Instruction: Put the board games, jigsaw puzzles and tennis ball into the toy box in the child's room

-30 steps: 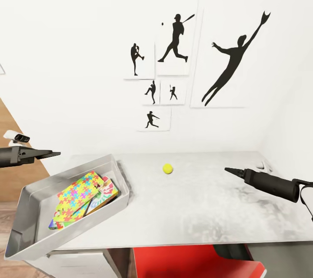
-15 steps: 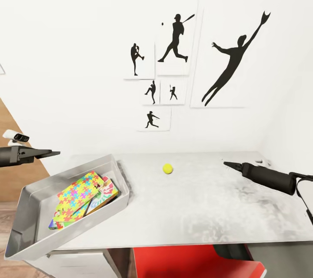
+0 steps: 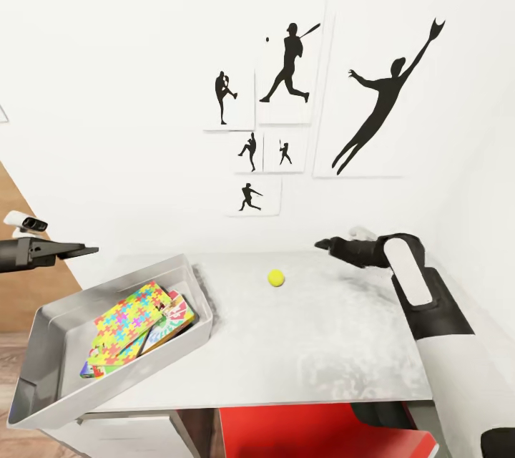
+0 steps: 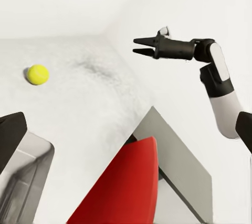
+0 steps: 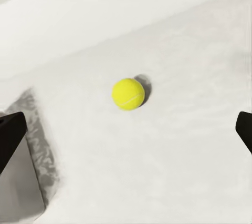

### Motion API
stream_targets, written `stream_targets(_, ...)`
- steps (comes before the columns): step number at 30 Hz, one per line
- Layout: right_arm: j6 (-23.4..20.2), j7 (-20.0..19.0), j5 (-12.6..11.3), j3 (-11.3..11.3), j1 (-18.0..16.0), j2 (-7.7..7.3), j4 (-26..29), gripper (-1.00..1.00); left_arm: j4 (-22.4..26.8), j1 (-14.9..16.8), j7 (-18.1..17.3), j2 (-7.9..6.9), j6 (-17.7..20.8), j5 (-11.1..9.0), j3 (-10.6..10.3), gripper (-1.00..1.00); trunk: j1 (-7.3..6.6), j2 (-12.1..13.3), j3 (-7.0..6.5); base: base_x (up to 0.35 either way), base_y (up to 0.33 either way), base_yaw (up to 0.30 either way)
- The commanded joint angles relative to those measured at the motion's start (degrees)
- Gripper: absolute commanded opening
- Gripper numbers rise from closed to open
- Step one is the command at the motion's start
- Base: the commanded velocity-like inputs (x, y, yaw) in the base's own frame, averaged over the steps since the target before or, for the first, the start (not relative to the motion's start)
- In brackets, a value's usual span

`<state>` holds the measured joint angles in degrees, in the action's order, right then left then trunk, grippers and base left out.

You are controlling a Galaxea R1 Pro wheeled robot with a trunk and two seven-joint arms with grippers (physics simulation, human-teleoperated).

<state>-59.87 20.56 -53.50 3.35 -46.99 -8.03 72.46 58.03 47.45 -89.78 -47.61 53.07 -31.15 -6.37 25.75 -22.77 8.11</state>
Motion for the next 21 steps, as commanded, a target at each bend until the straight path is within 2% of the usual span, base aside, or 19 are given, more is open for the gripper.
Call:
stream_targets(1, -0.1, 1.7, -0.3, 0.3, -1.1, 0.93, -1.6, 1.00, 0.0, 0.1, -0.2, -0.08, 0.9, -0.2, -0.2, 1.00, 0.03, -0.1, 0.14, 0.000, 0.000, 0.000)
stream_targets(2, -0.1, 2.6, -0.3, 0.5, -2.0, 1.77, -3.0, 1.00, 0.0, 0.1, -0.2, -0.07, 1.1, -0.2, -0.2, 1.00, 0.03, -0.1, 0.14, 0.000, 0.000, 0.000)
stream_targets(3, -0.1, 4.1, -0.2, 0.8, -3.6, 3.27, -6.0, 1.00, 0.0, 0.1, -0.2, -0.03, 1.3, -0.2, -0.2, 1.00, 0.03, -0.1, 0.14, 0.000, 0.000, 0.000)
stream_targets(6, 0.2, 6.9, -0.1, 1.2, -7.1, 5.61, -12.3, 1.00, 0.0, 0.1, -0.2, 0.02, 1.6, -0.2, -0.2, 1.00, 0.03, -0.1, 0.14, 0.000, 0.000, 0.000)
stream_targets(7, 0.8, 8.2, 0.0, 1.2, -9.0, 6.54, -16.1, 1.00, 0.0, 0.1, -0.2, 0.04, 1.7, -0.2, -0.2, 1.00, 0.03, -0.1, 0.14, 0.000, 0.000, 0.000)
stream_targets(9, 1.6, 9.4, 0.0, 1.3, -11.1, 7.45, -20.3, 1.00, 0.0, 0.1, -0.2, 0.05, 1.8, -0.1, -0.2, 1.00, 0.03, -0.1, 0.14, 0.000, 0.000, 0.000)
stream_targets(10, 2.9, 10.3, 0.0, 1.4, -13.1, 8.28, -24.9, 1.00, 0.0, 0.2, -0.2, 0.05, 1.8, -0.1, -0.2, 1.00, 0.03, -0.1, 0.14, 0.000, 0.000, 0.000)
stream_targets(13, 5.6, 11.1, 0.1, 1.5, -16.2, 9.45, -32.5, 1.00, 0.0, 0.2, -0.2, 0.06, 2.0, -0.1, -0.1, 1.00, 0.03, -0.1, 0.14, 0.000, 0.000, 0.000)
stream_targets(15, 6.4, 11.3, 0.1, 1.7, -17.1, 9.83, -34.5, 1.00, -0.1, 0.2, -0.2, 0.04, 2.2, -0.1, -0.1, 1.00, 0.03, -0.1, 0.14, 0.000, 0.000, 0.000)
stream_targets(18, 7.3, 11.4, 0.1, 3.5, -18.1, 10.43, -35.6, 1.00, -0.1, 0.4, -0.2, 0.00, 3.3, -0.1, 0.6, 1.00, 0.03, -0.1, 0.14, 0.000, 0.000, 0.000)
stream_targets(21, 7.9, 11.4, 0.0, 7.9, -18.5, 10.65, -34.4, 1.00, -0.1, 1.1, -0.2, -0.02, 4.3, -0.1, 2.6, 1.00, 0.03, -0.1, 0.15, 0.000, 0.000, 0.000)
